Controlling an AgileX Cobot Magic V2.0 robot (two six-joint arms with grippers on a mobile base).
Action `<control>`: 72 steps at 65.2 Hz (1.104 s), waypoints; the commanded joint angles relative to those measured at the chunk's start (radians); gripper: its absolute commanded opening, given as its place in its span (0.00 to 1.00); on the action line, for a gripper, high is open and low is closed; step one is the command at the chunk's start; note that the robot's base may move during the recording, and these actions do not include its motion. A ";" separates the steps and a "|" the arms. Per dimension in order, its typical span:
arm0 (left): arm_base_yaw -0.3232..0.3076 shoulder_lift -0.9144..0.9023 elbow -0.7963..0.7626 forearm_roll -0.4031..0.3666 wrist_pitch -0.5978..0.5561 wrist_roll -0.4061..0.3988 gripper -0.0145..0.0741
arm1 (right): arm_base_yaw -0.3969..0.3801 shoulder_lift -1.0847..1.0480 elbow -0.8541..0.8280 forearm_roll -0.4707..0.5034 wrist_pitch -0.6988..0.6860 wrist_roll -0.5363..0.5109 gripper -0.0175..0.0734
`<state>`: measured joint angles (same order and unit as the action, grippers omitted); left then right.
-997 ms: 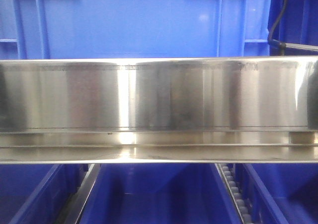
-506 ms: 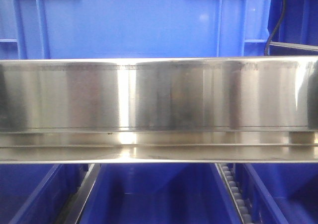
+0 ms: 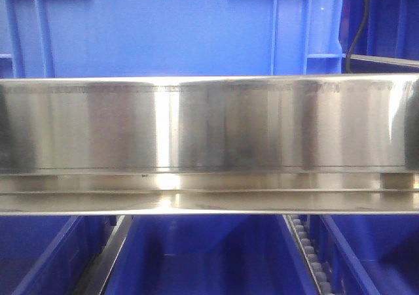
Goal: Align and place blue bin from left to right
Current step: 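Close both grippers on opposite side walls of the blue bin, then lift the blue bin with both grippers and pull it off the shelf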
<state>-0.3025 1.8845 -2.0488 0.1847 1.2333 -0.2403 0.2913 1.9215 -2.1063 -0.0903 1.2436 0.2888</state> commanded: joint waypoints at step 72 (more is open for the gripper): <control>-0.007 -0.193 -0.149 -0.092 -0.012 0.019 0.04 | -0.002 -0.231 -0.069 -0.035 -0.023 -0.016 0.02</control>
<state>-0.3025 1.7278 -2.1735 0.1220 1.2811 -0.2661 0.2991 1.7139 -2.1434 -0.0616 1.2728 0.2966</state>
